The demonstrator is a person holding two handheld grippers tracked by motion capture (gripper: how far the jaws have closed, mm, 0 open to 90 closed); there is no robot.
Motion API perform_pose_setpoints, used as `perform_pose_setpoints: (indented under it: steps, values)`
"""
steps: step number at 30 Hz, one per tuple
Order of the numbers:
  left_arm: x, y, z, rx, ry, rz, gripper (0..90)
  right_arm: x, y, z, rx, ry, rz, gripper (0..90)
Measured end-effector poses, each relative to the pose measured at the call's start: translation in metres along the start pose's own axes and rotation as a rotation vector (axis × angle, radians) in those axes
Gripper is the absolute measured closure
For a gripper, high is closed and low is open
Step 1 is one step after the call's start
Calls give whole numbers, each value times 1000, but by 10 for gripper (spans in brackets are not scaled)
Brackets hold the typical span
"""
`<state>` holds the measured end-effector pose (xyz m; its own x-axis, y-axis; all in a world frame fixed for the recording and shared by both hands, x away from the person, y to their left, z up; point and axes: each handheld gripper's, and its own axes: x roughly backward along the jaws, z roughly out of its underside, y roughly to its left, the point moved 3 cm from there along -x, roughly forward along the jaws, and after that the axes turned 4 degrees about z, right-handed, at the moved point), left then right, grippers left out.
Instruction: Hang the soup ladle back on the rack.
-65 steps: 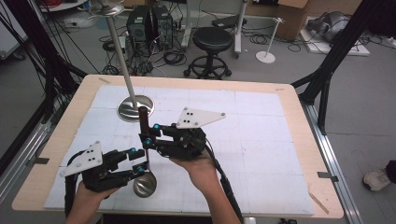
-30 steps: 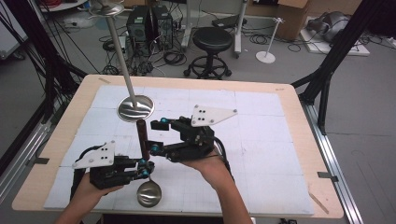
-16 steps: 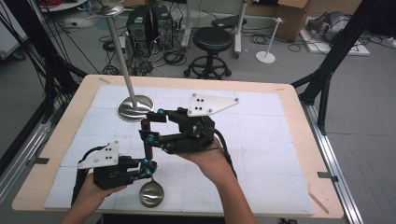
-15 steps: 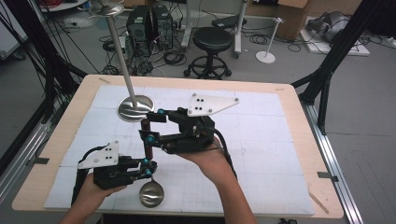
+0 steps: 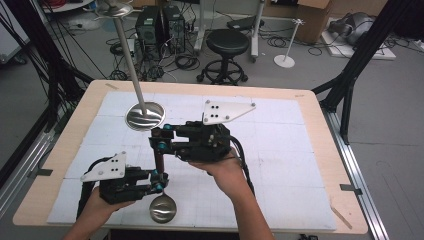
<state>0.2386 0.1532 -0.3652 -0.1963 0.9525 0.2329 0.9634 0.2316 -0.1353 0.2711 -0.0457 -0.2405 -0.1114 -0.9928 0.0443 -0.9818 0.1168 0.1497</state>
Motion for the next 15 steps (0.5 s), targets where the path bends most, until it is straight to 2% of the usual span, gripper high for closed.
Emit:
perform_pose_setpoints:
  steps: [1, 2, 3, 6, 7, 10, 11, 15]
  values:
    - [3, 1, -1, 9, -10, 15, 525, 1, 0, -1, -3, -1, -11, 729]
    - [3, 1, -1, 9, -10, 15, 479, 1, 0, -1, -3, -1, -11, 729]
    - [8, -2, -4, 5, -40, 53, 446, 1, 0, -2, 6, 3, -17, 730]
    - [12, -5, -8, -10, -53, 70, 363, 2, 1, -1, 15, 13, -23, 729]
    - [15, -8, -13, -33, -57, 68, 348, 2, 0, 0, 27, 21, -28, 729]
    - [17, -9, -19, -33, -85, 58, 331, 1, 0, 2, 24, 14, -49, 729]
    - [18, -9, -25, -30, -114, 56, 327, 0, 0, 3, 25, 9, -55, 729]
    - [16, -8, -34, -27, -129, 47, 333, 0, 0, 6, 26, 12, -59, 729]
